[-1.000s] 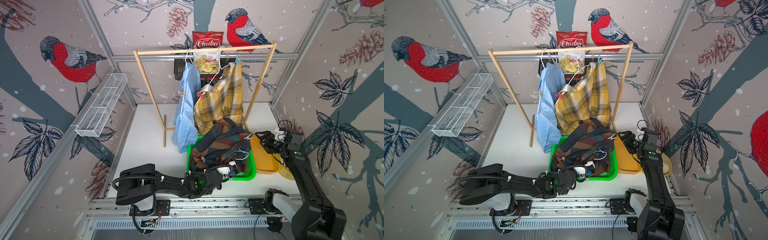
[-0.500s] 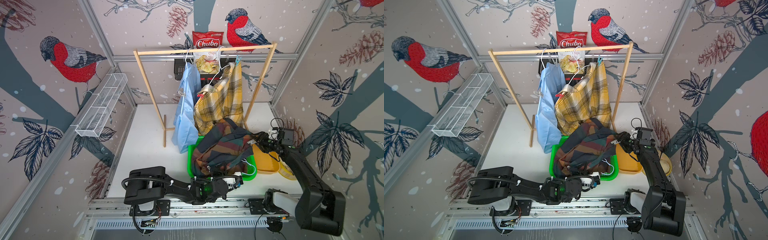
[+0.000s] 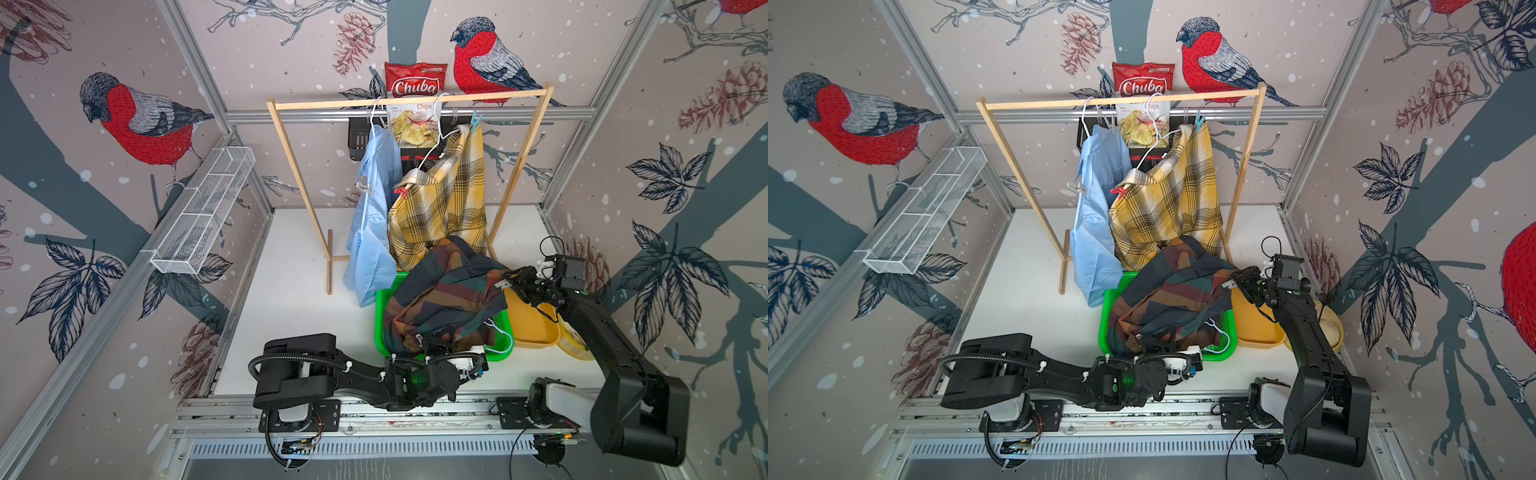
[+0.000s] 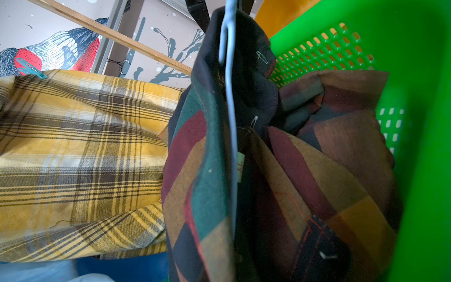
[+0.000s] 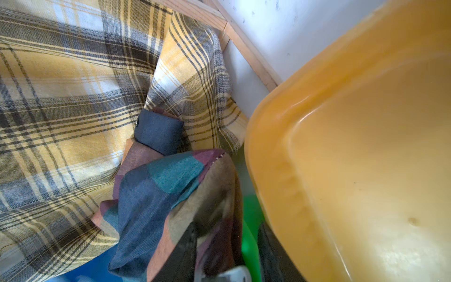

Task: Remove the clothespins securing long-sleeve shirts to the hanger
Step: Remove the clamp from the hanger, then place the clamp in the storage box.

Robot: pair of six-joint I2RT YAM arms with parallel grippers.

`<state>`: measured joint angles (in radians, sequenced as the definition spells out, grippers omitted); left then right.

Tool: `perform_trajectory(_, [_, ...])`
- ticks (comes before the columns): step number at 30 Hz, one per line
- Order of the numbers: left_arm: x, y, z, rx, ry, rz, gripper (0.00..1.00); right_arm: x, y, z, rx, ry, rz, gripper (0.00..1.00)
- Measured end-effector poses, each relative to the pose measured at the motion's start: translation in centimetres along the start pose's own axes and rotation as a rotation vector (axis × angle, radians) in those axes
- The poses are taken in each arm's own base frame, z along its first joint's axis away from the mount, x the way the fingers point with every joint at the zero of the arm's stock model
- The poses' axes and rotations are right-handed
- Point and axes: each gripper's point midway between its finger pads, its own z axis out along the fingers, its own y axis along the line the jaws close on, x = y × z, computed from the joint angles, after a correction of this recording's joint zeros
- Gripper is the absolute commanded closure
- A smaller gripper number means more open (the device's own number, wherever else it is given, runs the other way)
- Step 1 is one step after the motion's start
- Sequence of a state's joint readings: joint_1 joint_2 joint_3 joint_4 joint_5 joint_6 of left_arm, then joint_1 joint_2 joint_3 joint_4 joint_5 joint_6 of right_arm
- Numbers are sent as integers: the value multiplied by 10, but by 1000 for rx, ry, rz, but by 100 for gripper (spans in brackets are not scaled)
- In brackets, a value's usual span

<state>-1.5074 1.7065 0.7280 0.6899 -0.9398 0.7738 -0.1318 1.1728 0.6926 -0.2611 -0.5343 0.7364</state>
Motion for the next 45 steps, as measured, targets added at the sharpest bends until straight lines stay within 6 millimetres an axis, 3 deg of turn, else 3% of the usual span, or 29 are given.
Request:
perform_trajectory(19, [1,-7,2,11,13,5,100,-5,1,1,-36,-44,49,80])
perform_trajectory(28, [1,-7,3,12,17,-13,100,-29,-12,-21,-23,-135,87,83])
perform_trajectory(32, [1,-7,3,17,21,-17,100,-43,-28,-33,9,-194,111,82])
perform_trajectory(37, [0,-6,3,17,23,-32,100,-52,-73,-42,91,-248,204,80])
perform_trajectory(39, [-1,-4,3,18,24,-46,100,-50,-81,-38,111,-237,213,77])
perform_trajectory(43, [-3,-3,3,22,27,-47,100,-53,-92,-30,146,-236,211,68])
perform_trajectory(45, [-4,-2,2,24,29,-52,100,-54,-96,-24,160,-232,212,55])
